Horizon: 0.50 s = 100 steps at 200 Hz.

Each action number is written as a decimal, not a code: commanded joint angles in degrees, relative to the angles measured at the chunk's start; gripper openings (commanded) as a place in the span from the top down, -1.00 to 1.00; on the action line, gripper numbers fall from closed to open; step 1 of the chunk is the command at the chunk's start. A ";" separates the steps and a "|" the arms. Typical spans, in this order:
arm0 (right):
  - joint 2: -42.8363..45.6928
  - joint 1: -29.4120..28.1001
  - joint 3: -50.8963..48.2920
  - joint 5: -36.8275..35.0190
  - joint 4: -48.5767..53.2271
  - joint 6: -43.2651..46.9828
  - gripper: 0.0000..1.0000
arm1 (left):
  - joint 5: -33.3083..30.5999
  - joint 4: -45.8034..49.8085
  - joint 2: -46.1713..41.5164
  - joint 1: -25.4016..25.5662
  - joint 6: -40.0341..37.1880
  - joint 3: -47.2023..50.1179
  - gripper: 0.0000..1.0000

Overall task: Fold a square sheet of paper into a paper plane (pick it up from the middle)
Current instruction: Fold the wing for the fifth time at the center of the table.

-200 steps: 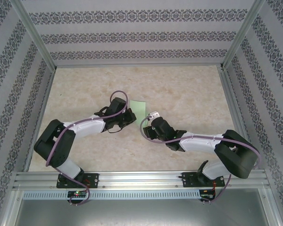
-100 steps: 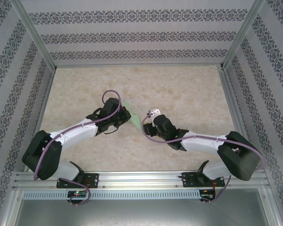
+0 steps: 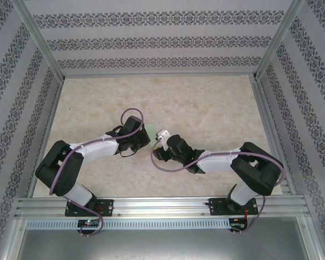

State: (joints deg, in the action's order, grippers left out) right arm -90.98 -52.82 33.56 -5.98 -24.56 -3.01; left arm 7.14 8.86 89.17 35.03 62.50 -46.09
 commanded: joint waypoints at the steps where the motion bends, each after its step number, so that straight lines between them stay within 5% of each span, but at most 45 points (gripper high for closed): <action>1: -2.43 -0.69 -1.20 2.53 -11.00 5.46 -0.13 | 0.10 2.20 0.08 0.40 0.84 -1.96 0.91; 100: -14.49 -0.88 1.42 -0.25 -22.11 13.36 0.10 | 1.89 3.62 0.58 0.31 1.65 -3.37 0.85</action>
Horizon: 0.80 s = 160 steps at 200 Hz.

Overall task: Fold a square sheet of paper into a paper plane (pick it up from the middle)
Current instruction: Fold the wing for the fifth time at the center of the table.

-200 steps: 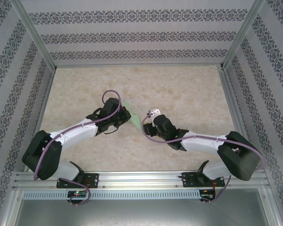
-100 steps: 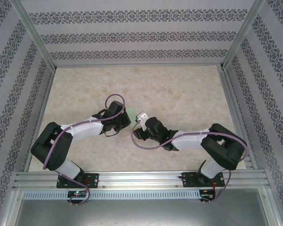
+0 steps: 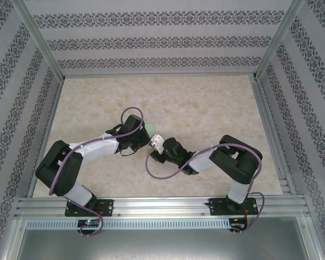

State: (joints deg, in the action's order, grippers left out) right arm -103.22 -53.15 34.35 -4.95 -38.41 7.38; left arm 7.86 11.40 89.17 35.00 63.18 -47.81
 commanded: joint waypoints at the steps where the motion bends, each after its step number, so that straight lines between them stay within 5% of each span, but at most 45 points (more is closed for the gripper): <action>1: -2.38 -0.56 0.63 -1.33 -8.43 3.03 0.10 | 1.18 1.13 0.57 0.33 1.02 -1.65 0.85; 110: -6.15 -0.60 1.16 -4.02 -14.26 4.77 0.64 | 2.66 1.56 0.18 -0.56 1.68 -1.80 0.78; 160: -5.36 -0.25 0.37 -1.96 -12.91 3.47 0.87 | 4.13 3.71 -3.03 -6.15 -0.60 -2.08 0.30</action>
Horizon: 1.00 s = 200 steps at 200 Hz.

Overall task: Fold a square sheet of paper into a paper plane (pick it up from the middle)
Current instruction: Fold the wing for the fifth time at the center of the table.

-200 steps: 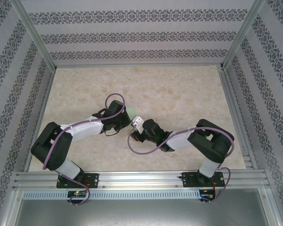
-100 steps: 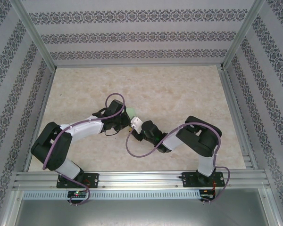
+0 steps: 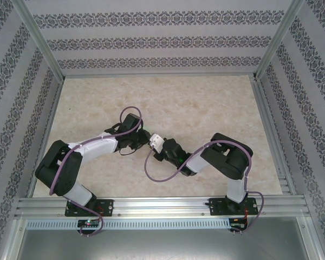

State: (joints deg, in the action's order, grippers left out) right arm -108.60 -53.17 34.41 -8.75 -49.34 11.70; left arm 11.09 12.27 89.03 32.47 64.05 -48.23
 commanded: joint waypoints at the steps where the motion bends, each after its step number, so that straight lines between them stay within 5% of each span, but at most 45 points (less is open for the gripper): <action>1: 0.03 -0.20 0.30 1.87 -1.94 -0.92 0.87 | 0.88 2.93 -3.03 -3.72 -1.56 -1.68 0.29; 79: 2.72 1.72 2.93 10.18 8.58 -10.67 1.00 | 2.03 4.54 -11.51 -11.96 -8.94 1.54 -0.13; 148: 4.60 4.39 5.64 16.36 16.15 -24.49 1.00 | 8.19 -10.84 -13.96 -11.95 -9.64 11.78 -0.12; 200: 4.45 5.68 7.39 21.05 19.32 -30.18 1.00 | 12.60 -19.13 -12.64 -10.91 -10.18 16.25 0.07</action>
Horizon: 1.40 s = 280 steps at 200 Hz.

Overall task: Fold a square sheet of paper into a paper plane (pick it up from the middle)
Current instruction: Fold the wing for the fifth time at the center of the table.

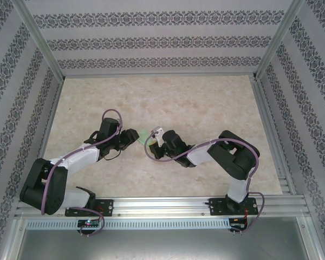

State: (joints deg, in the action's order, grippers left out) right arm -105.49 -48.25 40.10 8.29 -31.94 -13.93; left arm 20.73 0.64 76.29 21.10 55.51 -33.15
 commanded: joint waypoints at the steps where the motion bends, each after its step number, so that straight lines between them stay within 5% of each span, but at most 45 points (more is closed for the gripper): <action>1: 1.30 0.82 1.77 4.00 2.08 -4.62 1.00 | 3.02 -7.59 0.18 0.44 -1.63 1.21 0.08; 26: 1.10 1.09 3.09 5.03 5.21 -5.64 1.00 | 4.43 -9.71 1.37 1.00 -1.37 2.12 0.17; 103: -0.35 2.45 4.21 9.35 6.51 -8.16 0.58 | 6.16 -12.16 7.30 3.35 -1.37 0.52 0.35; 203: -3.38 3.68 5.23 14.32 7.74 -10.23 0.78 | 6.97 -13.63 9.79 4.39 -1.93 -1.25 0.49; 280: -3.79 4.51 6.29 16.61 9.44 -11.28 0.65 | 7.25 -13.16 13.74 4.43 -2.22 -3.48 0.57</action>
State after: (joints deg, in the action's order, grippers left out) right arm -108.40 -44.47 45.08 22.85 -23.42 -24.53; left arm 27.20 -10.33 88.82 24.91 54.65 -34.61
